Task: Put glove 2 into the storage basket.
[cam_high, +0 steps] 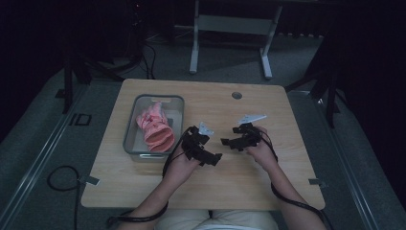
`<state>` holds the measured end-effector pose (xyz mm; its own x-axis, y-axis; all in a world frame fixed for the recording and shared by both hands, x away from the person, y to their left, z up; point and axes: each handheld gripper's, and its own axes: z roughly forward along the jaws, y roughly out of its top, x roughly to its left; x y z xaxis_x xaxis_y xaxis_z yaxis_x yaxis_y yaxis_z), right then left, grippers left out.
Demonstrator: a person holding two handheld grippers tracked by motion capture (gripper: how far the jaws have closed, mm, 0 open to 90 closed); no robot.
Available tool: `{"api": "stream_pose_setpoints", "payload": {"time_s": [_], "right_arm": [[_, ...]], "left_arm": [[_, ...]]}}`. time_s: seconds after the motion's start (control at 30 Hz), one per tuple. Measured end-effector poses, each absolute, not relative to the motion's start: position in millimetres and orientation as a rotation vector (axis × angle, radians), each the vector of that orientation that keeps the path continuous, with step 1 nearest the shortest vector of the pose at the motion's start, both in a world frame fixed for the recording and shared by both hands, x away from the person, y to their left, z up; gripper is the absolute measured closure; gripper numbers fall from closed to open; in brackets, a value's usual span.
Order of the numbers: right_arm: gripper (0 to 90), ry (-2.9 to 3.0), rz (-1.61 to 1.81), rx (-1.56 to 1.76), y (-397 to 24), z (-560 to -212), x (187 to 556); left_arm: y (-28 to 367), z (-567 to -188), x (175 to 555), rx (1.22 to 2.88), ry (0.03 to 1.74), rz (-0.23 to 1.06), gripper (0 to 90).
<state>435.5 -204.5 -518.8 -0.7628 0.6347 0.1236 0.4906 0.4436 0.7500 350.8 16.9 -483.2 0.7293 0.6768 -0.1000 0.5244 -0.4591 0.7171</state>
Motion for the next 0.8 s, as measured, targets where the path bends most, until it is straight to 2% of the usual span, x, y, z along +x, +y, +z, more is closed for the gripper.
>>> {"api": "stream_pose_setpoints", "payload": {"time_s": [0.8], "right_arm": [[15.6, 2.432, 1.162, 1.095, -254, -538, 420]], "left_arm": [[6, -524, 333, 2.177, 0.829, 0.206, 0.8]]}}
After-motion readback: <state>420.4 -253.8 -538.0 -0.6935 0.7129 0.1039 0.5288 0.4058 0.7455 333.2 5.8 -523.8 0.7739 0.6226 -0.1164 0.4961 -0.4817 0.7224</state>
